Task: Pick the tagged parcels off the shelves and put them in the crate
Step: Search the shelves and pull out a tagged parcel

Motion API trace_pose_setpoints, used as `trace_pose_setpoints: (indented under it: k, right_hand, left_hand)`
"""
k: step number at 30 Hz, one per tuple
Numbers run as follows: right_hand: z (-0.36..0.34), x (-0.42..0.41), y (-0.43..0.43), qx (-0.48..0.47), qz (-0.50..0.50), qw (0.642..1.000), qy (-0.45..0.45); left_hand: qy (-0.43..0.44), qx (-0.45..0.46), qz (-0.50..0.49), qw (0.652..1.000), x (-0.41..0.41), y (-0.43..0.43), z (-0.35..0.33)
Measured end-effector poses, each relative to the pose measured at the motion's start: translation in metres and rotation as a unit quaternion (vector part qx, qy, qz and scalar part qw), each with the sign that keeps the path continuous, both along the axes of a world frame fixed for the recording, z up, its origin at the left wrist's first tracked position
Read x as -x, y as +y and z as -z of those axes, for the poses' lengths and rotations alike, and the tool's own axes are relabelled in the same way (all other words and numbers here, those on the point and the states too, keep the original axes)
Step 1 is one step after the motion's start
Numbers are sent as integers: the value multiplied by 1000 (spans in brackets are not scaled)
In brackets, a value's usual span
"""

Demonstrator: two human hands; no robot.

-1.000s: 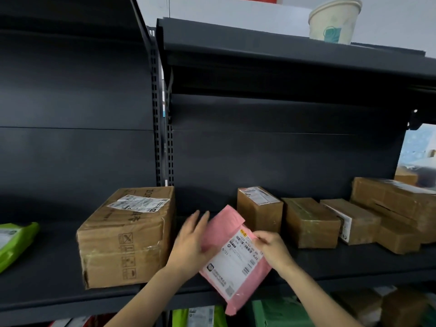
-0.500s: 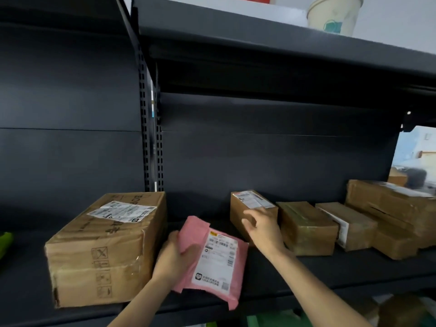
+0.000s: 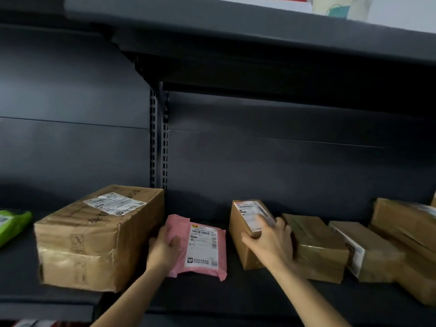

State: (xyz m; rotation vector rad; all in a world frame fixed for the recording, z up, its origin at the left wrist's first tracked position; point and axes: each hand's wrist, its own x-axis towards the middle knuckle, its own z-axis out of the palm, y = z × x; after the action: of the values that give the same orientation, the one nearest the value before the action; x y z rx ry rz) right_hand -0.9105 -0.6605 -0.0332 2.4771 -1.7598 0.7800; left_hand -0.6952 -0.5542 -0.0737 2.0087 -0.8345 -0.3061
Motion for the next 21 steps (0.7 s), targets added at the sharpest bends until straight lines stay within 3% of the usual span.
trace_pose_setpoints:
  k: [3, 7, 12, 16, 21]
  right_hand:
    - [7, 6, 20, 29, -9, 1000, 7]
    - [1, 12, 26, 1, -17, 1000, 0]
    - [-2, 40, 26, 14, -64, 997, -30]
    - [-7, 90, 20, 67, -64, 991, -100]
    - [-8, 171, -9, 73, 27, 990, -118]
  left_hand:
    - [-22, -32, 6, 999, 1, -5, -1]
    - [-49, -69, 15, 996, 1, -7, -4]
    - [-128, -178, -2, 976, 11, -6, -20]
    - [-196, -44, 3, 980, 58, -11, -46]
    - [-247, 101, 121, 956, 143, -27, -64]
